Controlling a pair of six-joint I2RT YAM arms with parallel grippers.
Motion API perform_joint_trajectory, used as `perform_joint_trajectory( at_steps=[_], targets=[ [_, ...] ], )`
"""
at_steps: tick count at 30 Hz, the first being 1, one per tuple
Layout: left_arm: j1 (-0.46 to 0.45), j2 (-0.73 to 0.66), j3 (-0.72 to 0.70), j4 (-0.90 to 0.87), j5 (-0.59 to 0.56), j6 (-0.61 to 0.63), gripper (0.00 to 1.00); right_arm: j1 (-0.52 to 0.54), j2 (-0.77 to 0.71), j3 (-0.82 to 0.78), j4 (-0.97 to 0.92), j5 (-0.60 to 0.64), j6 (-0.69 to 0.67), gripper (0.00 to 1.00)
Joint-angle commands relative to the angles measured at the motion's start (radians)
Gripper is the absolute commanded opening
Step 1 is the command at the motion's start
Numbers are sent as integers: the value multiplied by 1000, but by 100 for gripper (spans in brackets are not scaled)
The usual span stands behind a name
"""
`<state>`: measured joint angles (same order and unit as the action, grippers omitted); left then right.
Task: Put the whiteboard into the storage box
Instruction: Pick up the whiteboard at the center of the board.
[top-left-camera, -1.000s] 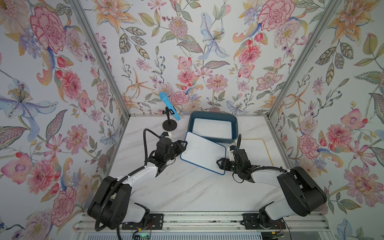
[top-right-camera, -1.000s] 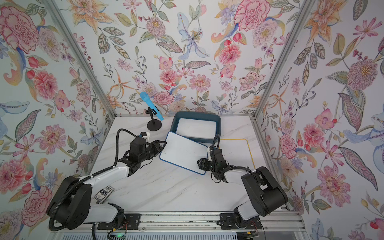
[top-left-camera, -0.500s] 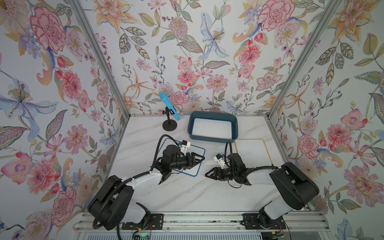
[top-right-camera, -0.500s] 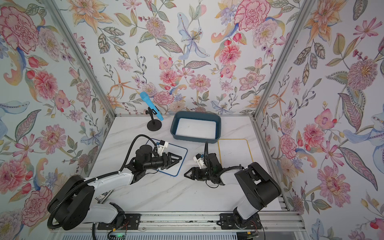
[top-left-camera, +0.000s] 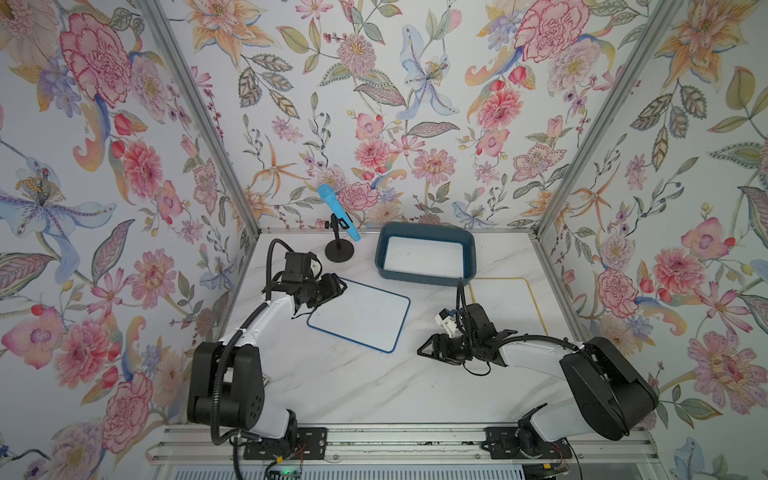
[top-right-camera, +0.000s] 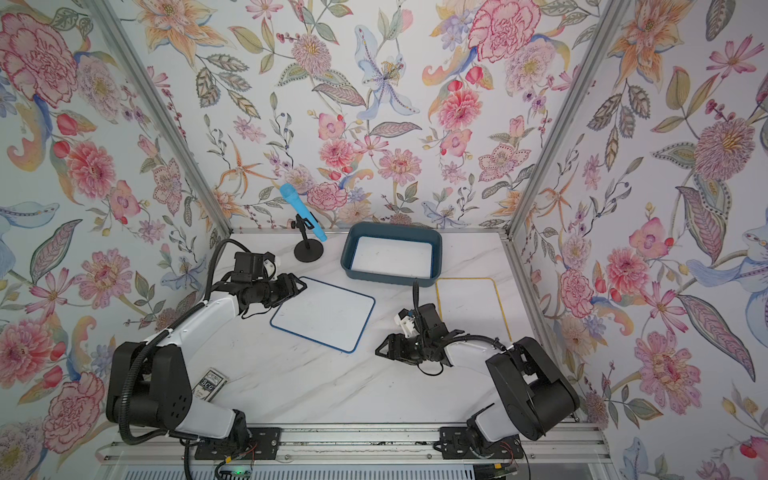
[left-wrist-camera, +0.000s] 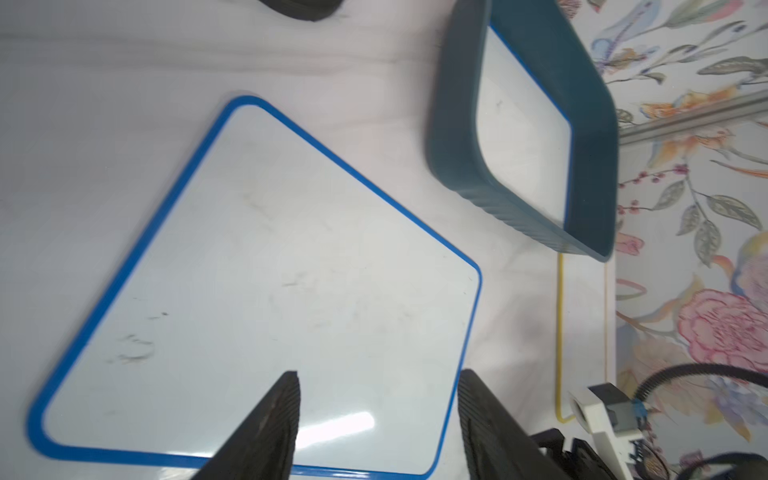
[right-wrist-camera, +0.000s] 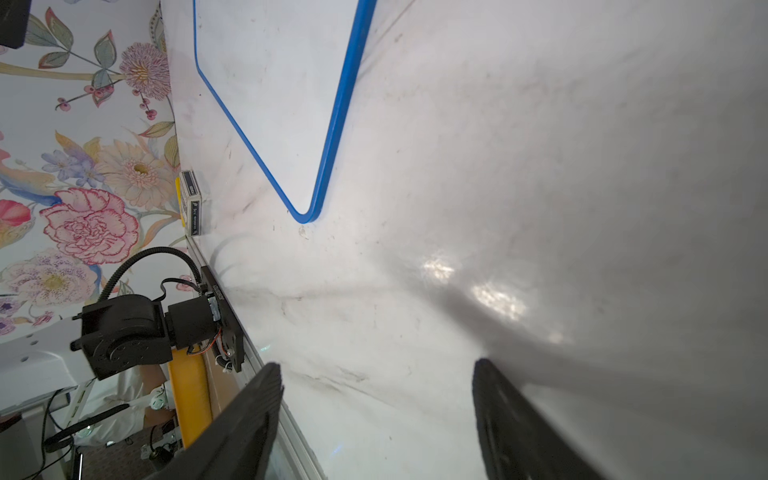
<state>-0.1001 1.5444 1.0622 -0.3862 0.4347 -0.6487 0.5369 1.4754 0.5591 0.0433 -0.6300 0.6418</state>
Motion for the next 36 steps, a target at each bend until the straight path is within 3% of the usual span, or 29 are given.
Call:
perform_joint_trajectory(
  at_steps=[1,5,10,15,20,23,27,30,36],
  targets=[
    [39,105,68,-221,-191,187,64,10,9,51,-74,59,36,75],
    [98,229,128,-226,-251,232,66,37,54,107,-51,72,82,76],
    [170,345,168,-171,-189,262,67,77,144,193,-47,104,116,78],
    [175,383,183,-169,-90,299,69,94,244,258,-34,110,137,79],
    [147,361,84,-162,8,323,71,95,316,305,-26,118,140,79],
    [109,328,10,-184,-12,319,71,96,339,324,-26,108,140,79],
    [83,259,-121,-173,15,271,72,95,359,337,-28,110,139,80],
    [42,225,-224,-142,108,239,72,96,380,351,-34,103,128,80],
    [-101,126,-430,43,258,78,72,94,391,334,-43,96,73,79]
  ],
)
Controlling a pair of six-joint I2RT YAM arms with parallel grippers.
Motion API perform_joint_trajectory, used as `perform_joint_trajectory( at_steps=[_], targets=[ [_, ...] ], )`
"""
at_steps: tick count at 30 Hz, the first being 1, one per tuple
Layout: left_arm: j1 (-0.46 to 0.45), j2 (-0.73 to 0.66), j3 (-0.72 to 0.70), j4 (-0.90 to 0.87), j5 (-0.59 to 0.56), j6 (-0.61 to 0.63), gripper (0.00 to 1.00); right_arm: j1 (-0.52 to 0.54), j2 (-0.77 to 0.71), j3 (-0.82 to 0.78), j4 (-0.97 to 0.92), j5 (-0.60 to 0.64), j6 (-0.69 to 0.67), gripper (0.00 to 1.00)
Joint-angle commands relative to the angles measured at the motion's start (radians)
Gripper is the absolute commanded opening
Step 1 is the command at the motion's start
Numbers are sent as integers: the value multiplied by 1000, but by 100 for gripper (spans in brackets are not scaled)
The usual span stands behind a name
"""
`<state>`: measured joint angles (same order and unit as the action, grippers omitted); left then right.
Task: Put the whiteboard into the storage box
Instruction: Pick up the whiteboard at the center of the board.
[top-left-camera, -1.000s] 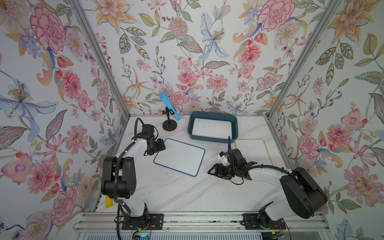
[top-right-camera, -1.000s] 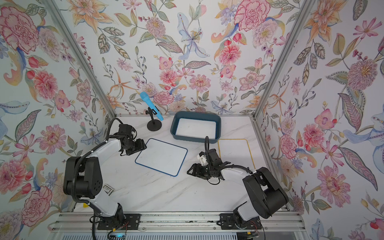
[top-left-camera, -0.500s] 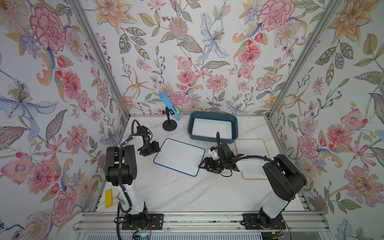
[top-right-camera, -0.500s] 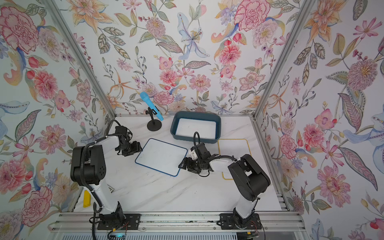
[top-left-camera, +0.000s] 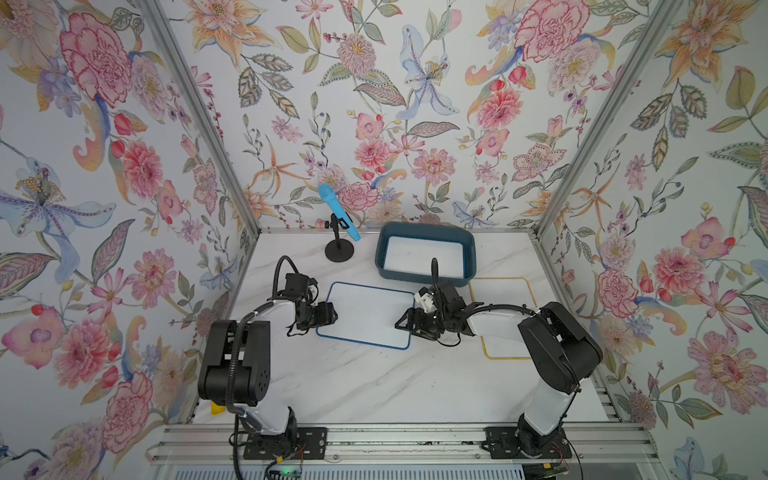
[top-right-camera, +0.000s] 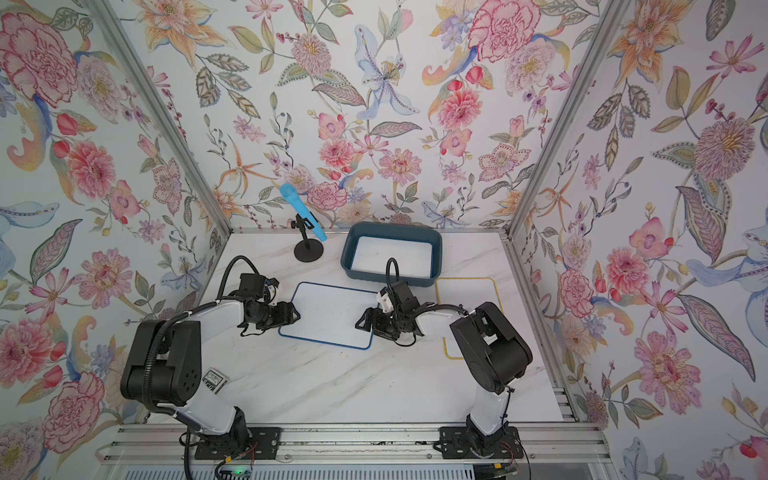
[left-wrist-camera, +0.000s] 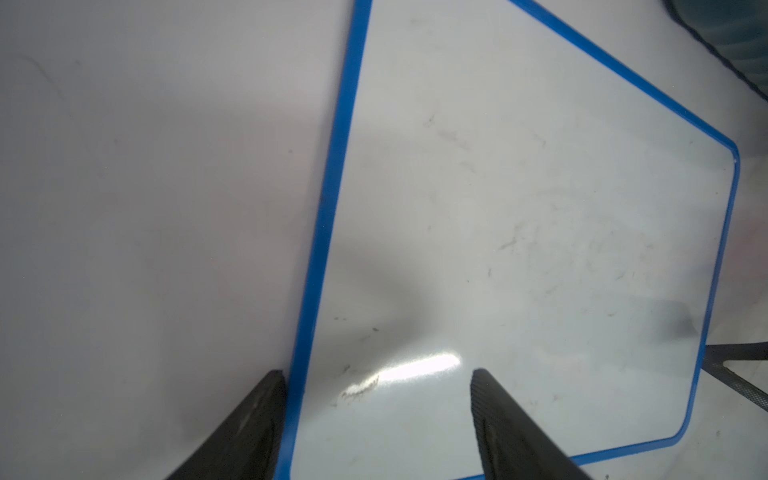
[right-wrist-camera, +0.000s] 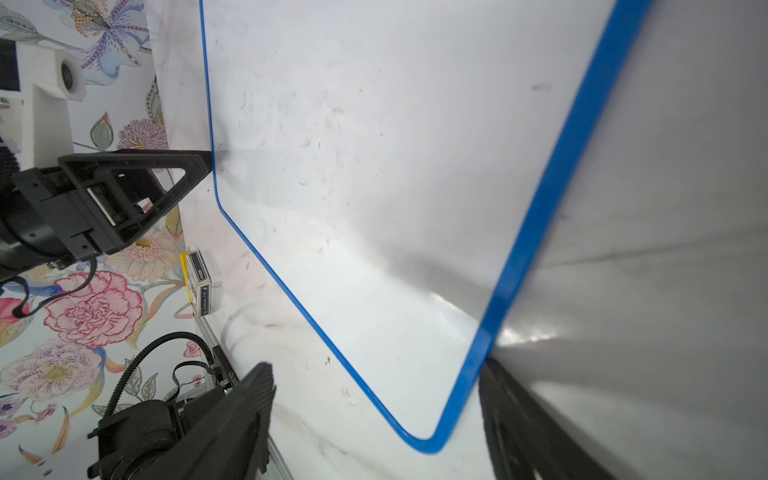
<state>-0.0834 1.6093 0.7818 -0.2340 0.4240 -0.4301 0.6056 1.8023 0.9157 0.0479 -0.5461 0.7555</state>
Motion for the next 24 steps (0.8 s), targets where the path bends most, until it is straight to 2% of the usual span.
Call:
perform_joint_trajectory(
  at_steps=[1,5,8,10,13,17,24],
  targets=[
    [-134,48,-181,-54,300,-181,72,25,68,-27,-48,10,-53,78],
    [-236,20,-276,214,427,-373,69,27,92,-35,-34,-20,-71,76],
    [-333,-2,-254,279,436,-451,69,36,94,-51,-10,-32,-68,76],
    [-362,-33,-251,369,461,-528,69,36,92,-61,5,-33,-68,75],
    [-377,-81,-251,480,499,-622,69,36,97,-68,19,-44,-75,75],
    [-403,-125,-251,515,517,-678,69,64,95,-75,28,-56,-88,75],
    [-414,-208,-279,712,502,-826,69,87,94,-120,101,-92,-67,74]
  ],
)
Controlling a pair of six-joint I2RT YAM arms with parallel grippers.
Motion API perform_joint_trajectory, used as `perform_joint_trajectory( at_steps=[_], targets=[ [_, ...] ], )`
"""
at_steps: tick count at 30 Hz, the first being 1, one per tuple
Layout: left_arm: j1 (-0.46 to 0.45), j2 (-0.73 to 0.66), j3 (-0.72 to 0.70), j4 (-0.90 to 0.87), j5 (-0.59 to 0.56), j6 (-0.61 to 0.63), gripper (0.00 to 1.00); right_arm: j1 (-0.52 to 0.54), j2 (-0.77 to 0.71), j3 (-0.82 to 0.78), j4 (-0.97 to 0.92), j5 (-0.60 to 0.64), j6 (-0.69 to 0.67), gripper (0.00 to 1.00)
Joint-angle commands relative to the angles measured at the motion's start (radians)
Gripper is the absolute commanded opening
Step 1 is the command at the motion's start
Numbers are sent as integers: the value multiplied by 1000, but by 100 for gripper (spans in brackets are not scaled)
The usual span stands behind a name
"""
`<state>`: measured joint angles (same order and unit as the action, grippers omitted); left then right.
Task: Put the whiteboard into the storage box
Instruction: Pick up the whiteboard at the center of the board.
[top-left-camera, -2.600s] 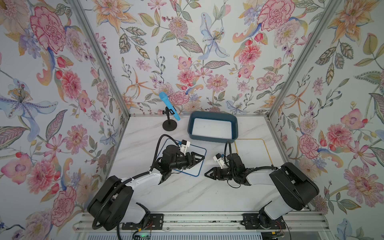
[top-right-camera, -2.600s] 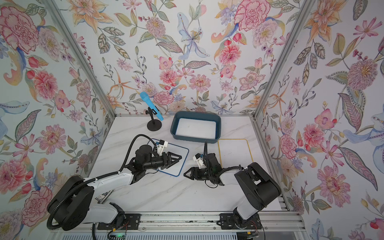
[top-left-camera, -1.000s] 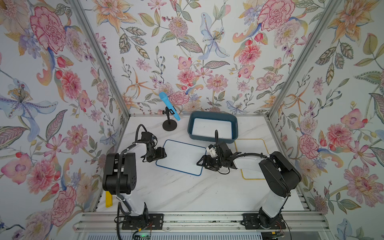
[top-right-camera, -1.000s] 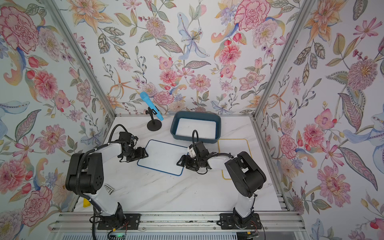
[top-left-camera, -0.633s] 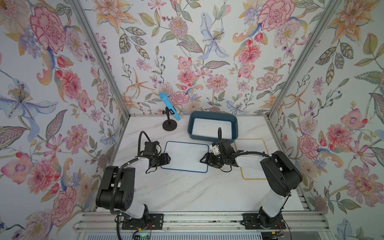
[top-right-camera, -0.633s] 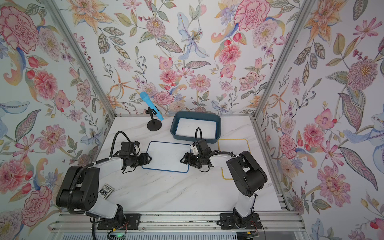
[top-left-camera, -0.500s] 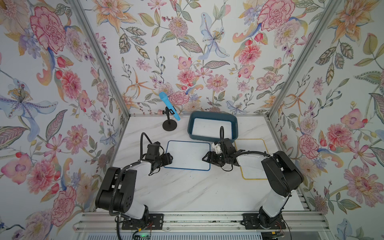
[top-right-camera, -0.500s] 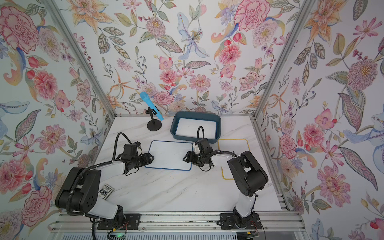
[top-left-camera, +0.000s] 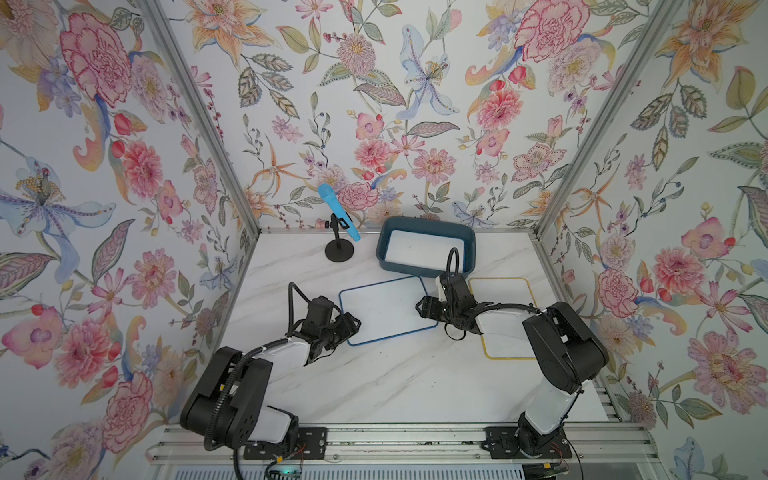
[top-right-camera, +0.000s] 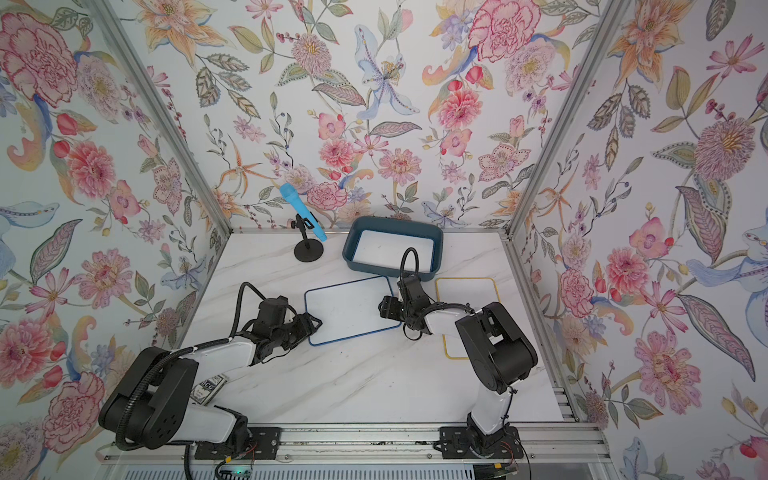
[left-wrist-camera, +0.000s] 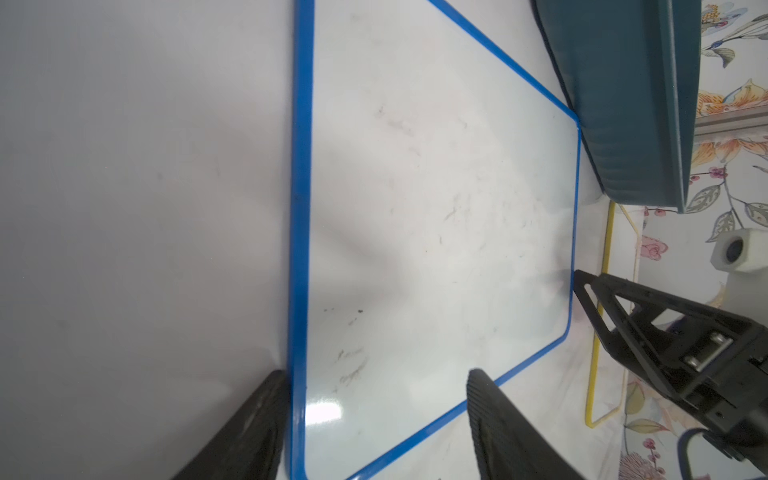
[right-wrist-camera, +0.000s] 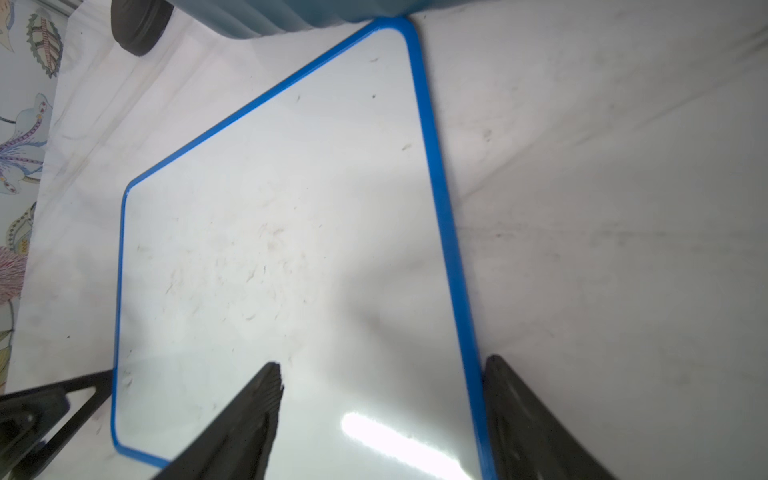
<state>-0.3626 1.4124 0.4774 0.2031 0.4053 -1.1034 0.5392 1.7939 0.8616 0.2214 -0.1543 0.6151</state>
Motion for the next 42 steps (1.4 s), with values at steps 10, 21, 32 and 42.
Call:
perform_joint_trajectory(
  at_steps=[10,21,32,42],
  targets=[
    [-128,-63,-9,492,448,-264,68,215,29,-156,-18,-496,111,72],
    [-111,-125,-26,420,465,-185,62,230,-1,-173,-13,-493,128,72],
    [-81,-188,-29,-37,391,82,44,178,-45,-206,-69,-478,107,73],
    [-6,-213,-21,-274,289,212,25,45,-214,-231,-204,-471,45,74]
  ],
)
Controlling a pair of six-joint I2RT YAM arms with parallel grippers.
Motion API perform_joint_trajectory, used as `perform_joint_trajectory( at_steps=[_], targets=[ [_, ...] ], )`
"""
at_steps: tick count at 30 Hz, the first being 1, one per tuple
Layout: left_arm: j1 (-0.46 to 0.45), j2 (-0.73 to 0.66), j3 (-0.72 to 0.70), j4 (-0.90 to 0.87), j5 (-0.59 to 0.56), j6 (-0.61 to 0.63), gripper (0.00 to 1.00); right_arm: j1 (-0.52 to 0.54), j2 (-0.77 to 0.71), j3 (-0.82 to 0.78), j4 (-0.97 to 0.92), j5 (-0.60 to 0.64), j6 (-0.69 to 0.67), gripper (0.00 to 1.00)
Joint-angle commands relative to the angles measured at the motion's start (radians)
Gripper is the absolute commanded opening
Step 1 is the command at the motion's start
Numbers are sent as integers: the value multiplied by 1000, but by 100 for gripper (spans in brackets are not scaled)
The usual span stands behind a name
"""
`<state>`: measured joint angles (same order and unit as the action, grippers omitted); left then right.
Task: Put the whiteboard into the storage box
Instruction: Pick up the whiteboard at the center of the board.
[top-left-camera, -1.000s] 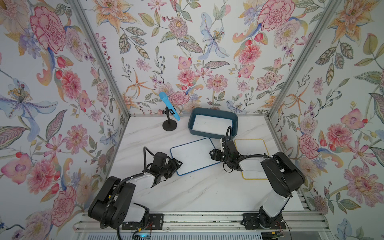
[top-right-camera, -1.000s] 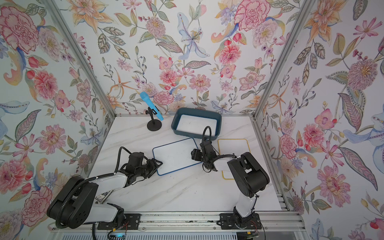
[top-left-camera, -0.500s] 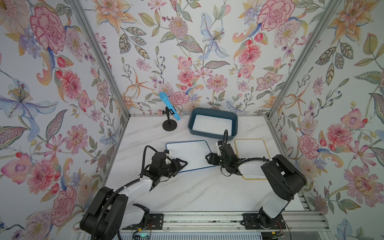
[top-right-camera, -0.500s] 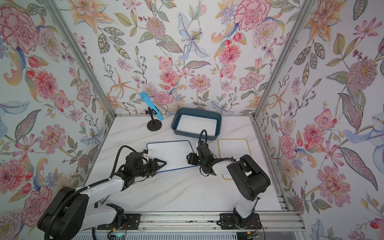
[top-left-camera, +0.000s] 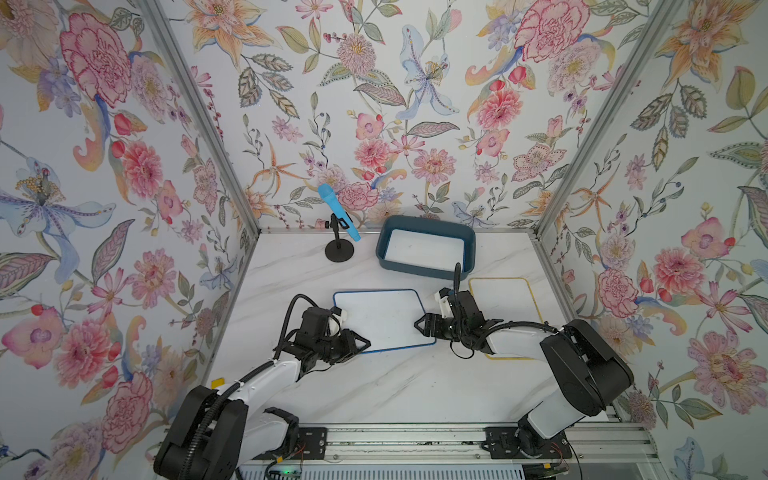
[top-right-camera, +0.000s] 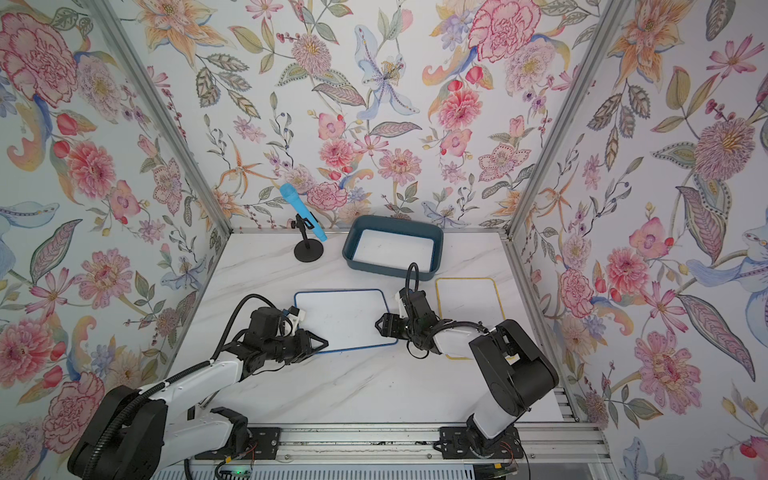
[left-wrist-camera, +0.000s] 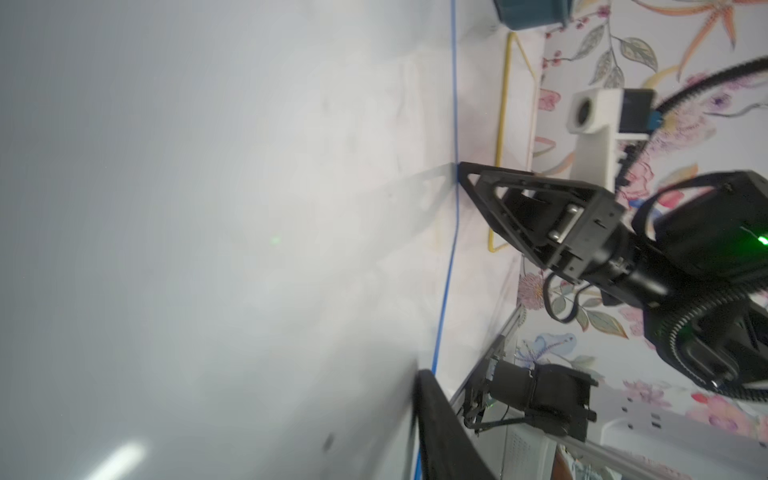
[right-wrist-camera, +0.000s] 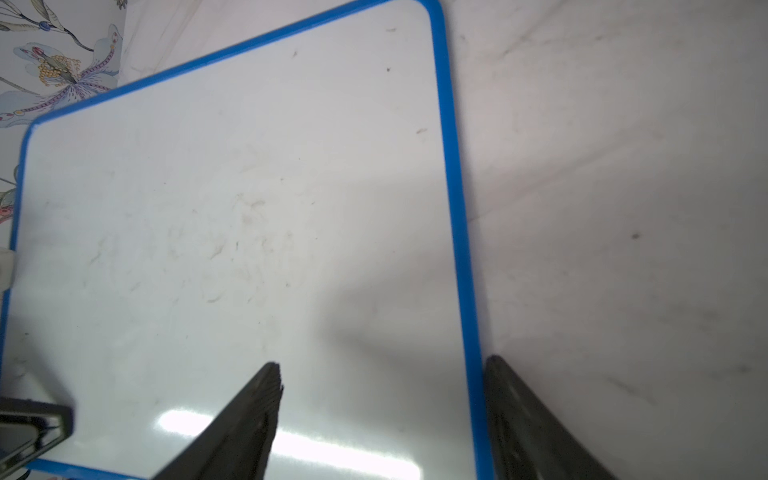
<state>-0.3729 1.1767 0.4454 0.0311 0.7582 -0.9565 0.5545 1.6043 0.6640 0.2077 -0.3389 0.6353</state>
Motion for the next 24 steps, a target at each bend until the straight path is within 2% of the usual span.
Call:
perform_joint_trajectory(
  at_steps=[1,7,15,18,21,24],
  targets=[
    [10,20,9,-112,-68,75,22,19,-45,-32,-209,-281,16,74],
    [32,-27,-2,-126,-60,80,19,-31,-140,4,-329,-248,-42,75],
    [97,-96,-18,-185,-23,112,21,-112,-210,66,-423,-241,-102,78],
    [104,-116,-33,-161,17,110,32,-132,-219,98,-450,-245,-126,78],
    [107,-121,-39,-162,26,125,38,-138,-216,125,-470,-248,-138,78],
    [109,-108,-49,-159,27,140,40,-133,-207,128,-467,-258,-133,78]
  ],
)
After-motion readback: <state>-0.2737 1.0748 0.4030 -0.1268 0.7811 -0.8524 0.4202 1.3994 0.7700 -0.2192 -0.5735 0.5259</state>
